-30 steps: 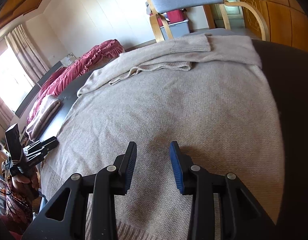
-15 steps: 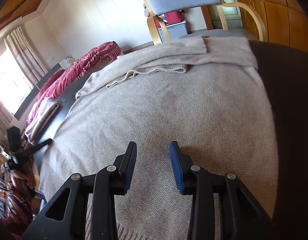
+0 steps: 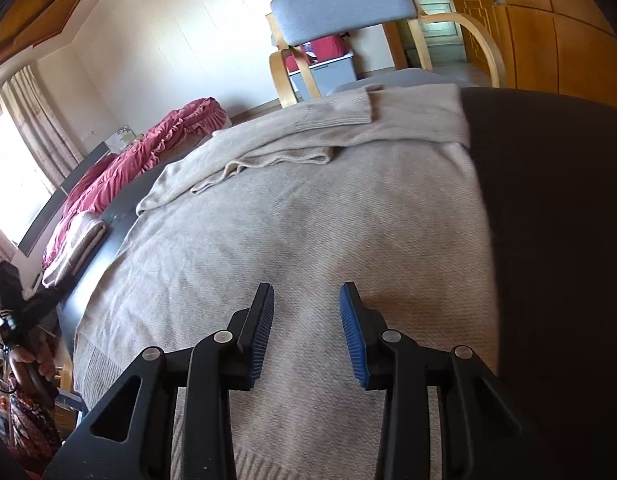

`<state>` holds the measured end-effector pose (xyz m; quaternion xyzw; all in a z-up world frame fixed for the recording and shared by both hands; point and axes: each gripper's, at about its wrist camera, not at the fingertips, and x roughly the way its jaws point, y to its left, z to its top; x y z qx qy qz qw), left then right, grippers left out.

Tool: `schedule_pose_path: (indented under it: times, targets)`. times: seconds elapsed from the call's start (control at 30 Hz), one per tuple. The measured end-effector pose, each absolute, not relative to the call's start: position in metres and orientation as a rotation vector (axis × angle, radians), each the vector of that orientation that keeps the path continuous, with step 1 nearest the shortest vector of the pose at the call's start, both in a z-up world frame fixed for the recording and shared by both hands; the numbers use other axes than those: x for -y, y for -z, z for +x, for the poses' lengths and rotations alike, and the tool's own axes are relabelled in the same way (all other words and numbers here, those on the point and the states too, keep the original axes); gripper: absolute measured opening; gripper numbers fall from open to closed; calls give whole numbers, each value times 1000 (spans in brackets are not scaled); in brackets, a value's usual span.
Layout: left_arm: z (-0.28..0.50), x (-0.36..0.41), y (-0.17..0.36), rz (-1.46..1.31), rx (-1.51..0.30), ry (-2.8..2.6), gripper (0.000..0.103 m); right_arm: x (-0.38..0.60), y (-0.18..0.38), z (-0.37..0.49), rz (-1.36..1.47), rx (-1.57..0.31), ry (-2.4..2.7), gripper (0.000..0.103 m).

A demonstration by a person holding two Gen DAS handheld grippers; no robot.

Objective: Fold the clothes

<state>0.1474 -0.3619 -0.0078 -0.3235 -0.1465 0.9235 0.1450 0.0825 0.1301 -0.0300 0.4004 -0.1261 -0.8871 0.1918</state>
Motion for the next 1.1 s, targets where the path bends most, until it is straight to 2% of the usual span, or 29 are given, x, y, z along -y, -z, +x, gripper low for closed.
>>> schedule_pose_path:
  times: [0.07, 0.2, 0.43, 0.6, 0.73, 0.8, 0.9, 1.1]
  targets:
    - [143, 333, 6, -941, 298, -2615, 15, -134, 29, 83, 1121, 371, 2506, 37]
    - [119, 296, 37, -1156, 34, -2608, 15, -141, 27, 85, 1128, 376, 2523, 37]
    - [128, 333, 47, -1147, 112, -2667, 16, -144, 34, 97, 1145, 219, 2482, 37]
    - [138, 344, 39, -1084, 190, -2704, 16, -175, 20, 104, 1128, 296, 2559, 37]
    - [139, 331, 29, -1013, 164, -2686, 16, -198, 10, 114, 1087, 375, 2576, 37]
    - [139, 325, 24, -978, 150, -2676, 16, -192, 11, 113, 1099, 345, 2571, 37]
    - [132, 310, 30, -1042, 38, -2666, 16, -177, 16, 111, 1136, 289, 2546, 37]
    - [141, 326, 44, -1078, 69, -2658, 16, -184, 15, 122, 1152, 241, 2575, 37]
